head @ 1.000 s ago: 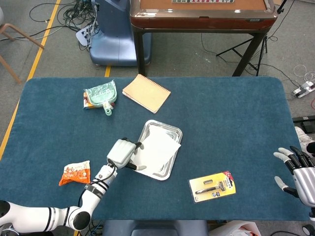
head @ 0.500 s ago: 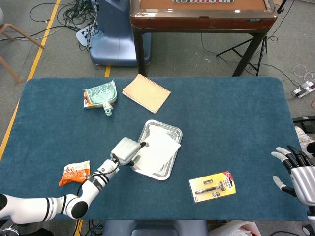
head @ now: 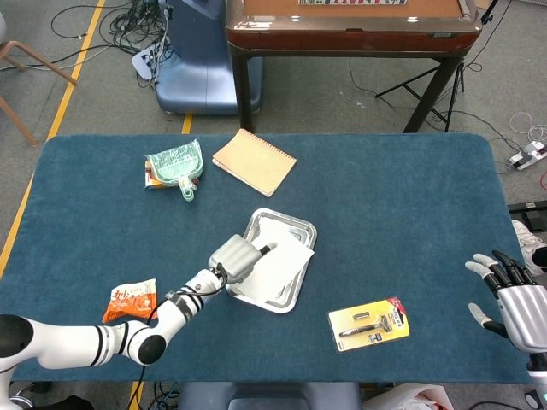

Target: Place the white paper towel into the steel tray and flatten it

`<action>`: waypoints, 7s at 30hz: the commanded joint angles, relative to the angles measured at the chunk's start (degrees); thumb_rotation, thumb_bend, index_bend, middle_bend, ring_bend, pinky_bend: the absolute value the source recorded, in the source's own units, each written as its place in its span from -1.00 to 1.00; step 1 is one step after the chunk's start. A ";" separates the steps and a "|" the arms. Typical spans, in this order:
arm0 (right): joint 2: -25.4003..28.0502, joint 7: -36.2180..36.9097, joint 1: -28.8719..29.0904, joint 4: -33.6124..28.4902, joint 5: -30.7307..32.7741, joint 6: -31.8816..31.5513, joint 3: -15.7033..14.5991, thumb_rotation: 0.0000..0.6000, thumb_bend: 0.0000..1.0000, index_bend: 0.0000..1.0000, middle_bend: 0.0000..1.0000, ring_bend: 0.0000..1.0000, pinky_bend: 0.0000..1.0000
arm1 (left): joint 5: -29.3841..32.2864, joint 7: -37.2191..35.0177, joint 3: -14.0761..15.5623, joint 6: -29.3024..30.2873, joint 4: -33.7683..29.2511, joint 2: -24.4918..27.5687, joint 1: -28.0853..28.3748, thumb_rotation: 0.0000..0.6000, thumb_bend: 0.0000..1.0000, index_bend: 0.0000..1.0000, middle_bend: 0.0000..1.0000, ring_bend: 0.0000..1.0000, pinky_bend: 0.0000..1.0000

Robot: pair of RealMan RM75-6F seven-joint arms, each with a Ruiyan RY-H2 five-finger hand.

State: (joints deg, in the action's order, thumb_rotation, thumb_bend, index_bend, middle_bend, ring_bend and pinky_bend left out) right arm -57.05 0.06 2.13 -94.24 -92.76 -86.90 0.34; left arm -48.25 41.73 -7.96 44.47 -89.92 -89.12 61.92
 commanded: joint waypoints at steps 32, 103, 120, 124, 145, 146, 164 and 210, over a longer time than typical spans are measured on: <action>-0.48 1.08 -0.32 0.93 1.43 0.39 -0.18 1.00 -0.48 -0.50 -0.60 -0.84 -0.63 | 15.30 7.86 4.27 -3.62 8.96 -8.75 17.11 1.00 0.06 -0.81 0.98 0.96 0.89; -0.61 3.16 -2.14 2.49 1.57 -1.75 -0.26 1.00 -0.48 -0.50 -0.60 -0.84 -0.63 | 42.51 27.03 8.35 5.35 17.84 -14.98 25.58 1.00 0.06 -0.78 0.97 0.96 0.89; -0.64 3.34 -2.36 2.40 0.82 -2.47 -0.28 1.00 -0.48 -0.50 -0.60 -0.84 -0.63 | 40.61 27.17 6.86 10.64 6.62 -7.18 22.46 1.00 0.06 -0.77 0.96 0.95 0.89; -0.79 3.28 -2.30 2.37 0.58 -2.49 -0.30 1.00 -0.48 -0.50 -0.60 -0.84 -0.63 | 38.67 27.41 8.60 13.12 0.39 -3.29 21.25 1.00 0.05 -0.76 0.96 0.95 0.89; -1.18 1.92 -0.85 1.34 -0.63 -1.10 -0.29 1.00 -0.48 -0.50 -0.60 -0.84 -0.63 | 30.26 24.87 17.57 17.40 -13.71 5.59 13.49 1.00 0.05 -0.75 0.96 0.95 0.89; -1.17 1.82 -0.83 1.26 -0.61 -1.07 -0.28 1.00 -0.48 -0.50 -0.60 -0.84 -0.63 | 30.14 24.75 17.70 17.32 -14.08 5.79 13.30 1.00 0.05 -0.75 0.96 0.95 0.89; -0.71 1.14 -1.12 0.49 -0.44 -1.45 -0.46 1.00 -0.48 -0.50 -0.60 -0.84 -0.63 | 30.25 26.83 17.87 18.08 -17.63 4.98 13.07 1.00 0.05 -0.75 0.96 0.95 0.89; -0.43 2.56 -2.32 1.59 -0.16 -2.81 -0.69 1.00 -0.48 -0.50 -0.60 -0.84 -0.63 | 31.95 28.60 15.38 19.39 -20.84 2.67 15.74 1.00 0.05 -0.75 0.95 0.95 0.89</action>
State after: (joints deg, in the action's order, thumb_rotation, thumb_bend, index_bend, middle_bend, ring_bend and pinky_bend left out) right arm -57.49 2.61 -0.19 -92.65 -92.93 -89.71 -0.34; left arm -16.29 70.34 7.43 63.86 -110.76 -86.44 77.65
